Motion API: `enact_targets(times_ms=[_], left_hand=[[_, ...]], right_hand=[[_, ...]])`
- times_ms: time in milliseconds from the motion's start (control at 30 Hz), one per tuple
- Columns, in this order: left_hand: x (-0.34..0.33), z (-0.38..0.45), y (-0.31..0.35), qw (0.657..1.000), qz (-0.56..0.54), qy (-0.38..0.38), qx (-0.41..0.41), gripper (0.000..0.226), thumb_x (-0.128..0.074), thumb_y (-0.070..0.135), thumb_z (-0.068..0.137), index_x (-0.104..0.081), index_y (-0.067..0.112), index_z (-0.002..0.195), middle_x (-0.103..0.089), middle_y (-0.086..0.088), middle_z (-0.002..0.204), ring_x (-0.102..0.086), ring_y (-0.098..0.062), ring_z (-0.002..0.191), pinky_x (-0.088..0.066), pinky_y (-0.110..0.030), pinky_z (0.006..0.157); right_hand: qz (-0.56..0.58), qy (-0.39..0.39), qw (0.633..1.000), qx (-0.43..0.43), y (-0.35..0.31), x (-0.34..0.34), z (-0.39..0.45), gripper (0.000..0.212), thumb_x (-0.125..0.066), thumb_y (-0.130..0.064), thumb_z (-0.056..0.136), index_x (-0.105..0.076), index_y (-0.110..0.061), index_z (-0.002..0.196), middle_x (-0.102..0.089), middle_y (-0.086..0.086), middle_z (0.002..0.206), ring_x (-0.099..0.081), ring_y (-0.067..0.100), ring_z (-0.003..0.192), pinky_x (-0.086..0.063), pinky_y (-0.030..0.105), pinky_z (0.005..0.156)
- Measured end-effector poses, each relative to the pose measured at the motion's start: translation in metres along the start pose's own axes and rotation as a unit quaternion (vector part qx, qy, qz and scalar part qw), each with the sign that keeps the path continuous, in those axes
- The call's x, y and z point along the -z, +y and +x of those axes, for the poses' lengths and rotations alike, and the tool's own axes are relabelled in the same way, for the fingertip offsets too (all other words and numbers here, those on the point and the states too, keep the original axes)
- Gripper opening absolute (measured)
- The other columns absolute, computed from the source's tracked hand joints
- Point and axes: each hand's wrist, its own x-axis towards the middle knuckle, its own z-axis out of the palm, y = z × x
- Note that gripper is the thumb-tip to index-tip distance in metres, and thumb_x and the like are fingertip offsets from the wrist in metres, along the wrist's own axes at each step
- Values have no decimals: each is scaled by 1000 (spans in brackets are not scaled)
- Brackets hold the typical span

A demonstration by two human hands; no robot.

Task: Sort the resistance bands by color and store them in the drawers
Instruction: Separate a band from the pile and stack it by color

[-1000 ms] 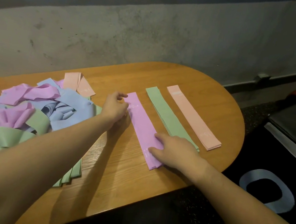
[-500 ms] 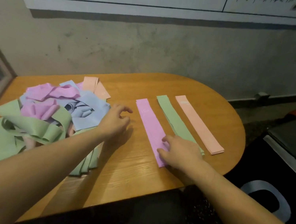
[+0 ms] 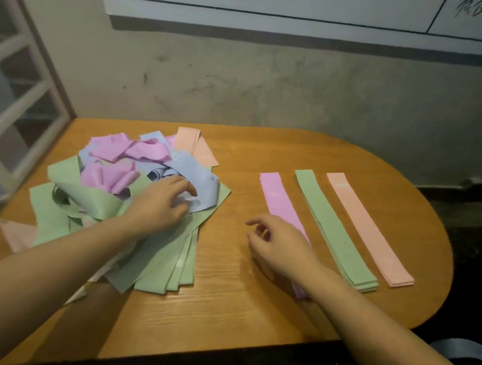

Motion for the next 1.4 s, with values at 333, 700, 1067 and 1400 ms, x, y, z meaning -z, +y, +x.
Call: enact_targets(times_ms=[333, 700, 1067, 1400], left_hand=[[-11, -23, -25, 995, -70, 73, 5, 22, -56, 43, 89, -64, 27, 102, -62, 13, 104, -57, -7, 95, -50, -34, 82], [-18, -27, -28, 993, 14, 99, -63, 36, -65, 52, 81, -66, 25, 104, -62, 13, 112, -57, -11, 108, -46, -36, 86], [-19, -29, -29, 989, 19, 126, -70, 41, -73, 48, 79, -65, 24, 112, -58, 9, 123, -55, -12, 116, -45, -33, 91], [-15, -31, -20, 990, 32, 124, -62, 52, -75, 48, 79, -60, 25, 123, -64, 10, 117, -56, -11, 106, -46, -33, 84]], right_hand=[[82, 22, 995, 49, -29, -36, 60, 40, -56, -25, 95, -55, -27, 135, -52, -10, 127, -59, 13, 107, -49, 30, 90], [-109, 47, 985, 127, -30, -53, 113, 46, -58, -39, 94, -54, -23, 137, -54, -4, 140, -44, 20, 131, -39, 42, 107], [-133, 99, 979, 120, -23, -53, 106, 27, -67, -50, 86, -54, -28, 92, -59, -3, 110, -49, 22, 106, -32, 33, 83], [-144, 150, 948, 239, -20, -46, 85, 34, -53, -52, 93, -72, -26, 83, -68, -14, 108, -52, 15, 112, -29, 40, 100]])
